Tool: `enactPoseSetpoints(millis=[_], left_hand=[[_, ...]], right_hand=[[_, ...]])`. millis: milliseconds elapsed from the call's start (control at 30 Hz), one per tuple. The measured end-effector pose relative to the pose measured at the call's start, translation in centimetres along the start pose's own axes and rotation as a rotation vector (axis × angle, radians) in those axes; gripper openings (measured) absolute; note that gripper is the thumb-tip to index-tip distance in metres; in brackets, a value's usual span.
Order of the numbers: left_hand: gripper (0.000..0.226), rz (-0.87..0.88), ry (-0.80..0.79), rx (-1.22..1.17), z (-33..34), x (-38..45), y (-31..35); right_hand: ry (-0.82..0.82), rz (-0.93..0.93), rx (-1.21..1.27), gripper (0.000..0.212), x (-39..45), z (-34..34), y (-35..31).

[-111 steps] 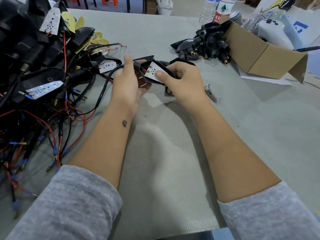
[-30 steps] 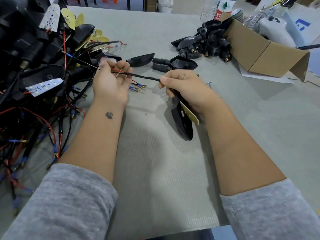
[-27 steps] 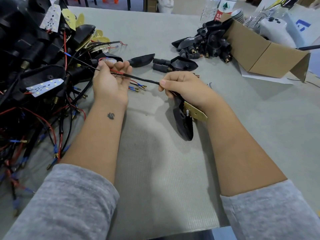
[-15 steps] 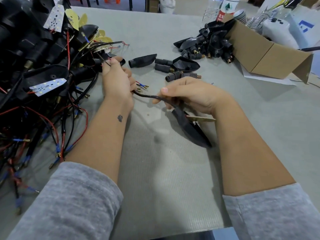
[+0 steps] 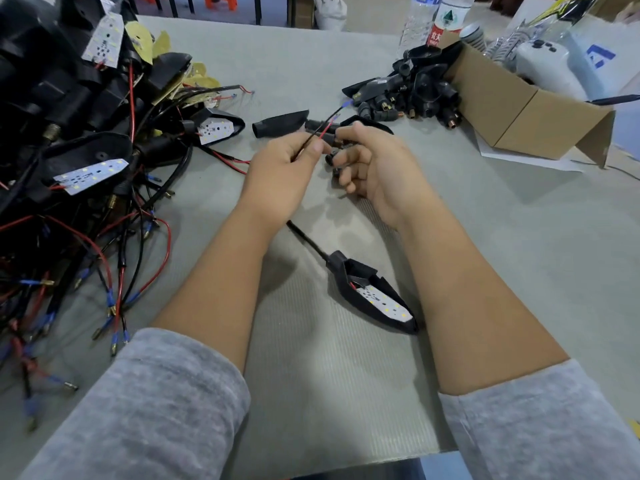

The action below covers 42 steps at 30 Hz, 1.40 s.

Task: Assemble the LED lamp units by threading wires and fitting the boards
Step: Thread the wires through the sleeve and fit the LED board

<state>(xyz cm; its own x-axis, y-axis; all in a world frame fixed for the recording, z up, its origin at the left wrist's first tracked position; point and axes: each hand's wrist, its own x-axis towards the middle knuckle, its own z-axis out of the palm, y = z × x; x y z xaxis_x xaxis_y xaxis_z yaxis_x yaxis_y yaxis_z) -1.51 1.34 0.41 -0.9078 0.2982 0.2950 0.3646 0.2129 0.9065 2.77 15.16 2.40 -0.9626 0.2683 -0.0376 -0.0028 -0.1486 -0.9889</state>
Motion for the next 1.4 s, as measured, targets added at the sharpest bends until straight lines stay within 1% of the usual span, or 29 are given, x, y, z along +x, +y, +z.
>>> enactPoseSetpoints(millis=[67,100,167,233,300,433,500,567,633,733,833,933,1167,1300,1400], left_hand=[[0.02,0.005,0.028,0.086,0.2,0.2,-0.2],[0.02,0.006,0.023,0.137,0.3,0.2,-0.2],[0.021,-0.014,0.005,0.172,0.3,0.4,-0.3],[0.033,-0.043,0.001,0.137,0.2,0.4,-0.2],[0.041,-0.061,0.004,0.114,0.2,0.4,-0.3],[0.035,-0.102,0.034,0.024,0.4,0.4,-0.2],[0.035,-0.129,0.043,0.028,0.2,0.5,-0.2],[0.035,-0.173,0.066,0.046,0.0,0.7,-0.2],[0.033,-0.207,0.084,0.047,-0.1,0.7,0.0],[0.022,-0.177,0.074,0.049,-0.1,0.6,0.2],[0.024,-0.141,0.042,0.041,-0.1,0.3,0.3],[0.024,-0.129,0.024,0.04,-0.1,0.2,0.4],[0.027,-0.178,0.071,0.01,-0.2,0.3,0.7],[0.016,-0.156,0.088,-0.086,-0.4,0.2,0.7],[0.015,-0.128,0.076,-0.14,-0.4,0.1,0.8]], right_hand=[[0.136,-0.05,-0.048,0.016,0.2,-0.1,0.1],[0.214,-0.086,-0.135,0.014,0.4,-0.1,0.2],[0.347,-0.147,-0.4,0.018,0.7,-0.2,0.6],[0.401,-0.153,-0.638,0.025,0.7,-0.2,0.9],[0.388,-0.123,-0.772,0.03,0.6,-0.3,1.2],[0.253,-0.117,-0.929,0.032,0.6,-0.4,1.3],[0.192,-0.136,-1.027,0.031,0.6,-0.3,1.4],[0.168,-0.166,-1.07,0.03,0.7,-0.3,1.5],[0.171,-0.194,-1.022,0.03,0.6,-0.2,1.5],[0.17,-0.213,-0.855,0.027,0.4,-0.1,1.4],[0.164,-0.223,-0.681,0.027,0.1,0.1,1.2],[0.183,-0.224,-0.431,0.029,0.0,0.2,0.8],[0.24,-0.138,0.003,0.009,0.5,-0.4,0.4],[0.252,-0.082,0.159,0.011,0.7,-0.7,0.3],[0.224,-0.05,0.234,0.014,0.9,-0.7,0.2]])
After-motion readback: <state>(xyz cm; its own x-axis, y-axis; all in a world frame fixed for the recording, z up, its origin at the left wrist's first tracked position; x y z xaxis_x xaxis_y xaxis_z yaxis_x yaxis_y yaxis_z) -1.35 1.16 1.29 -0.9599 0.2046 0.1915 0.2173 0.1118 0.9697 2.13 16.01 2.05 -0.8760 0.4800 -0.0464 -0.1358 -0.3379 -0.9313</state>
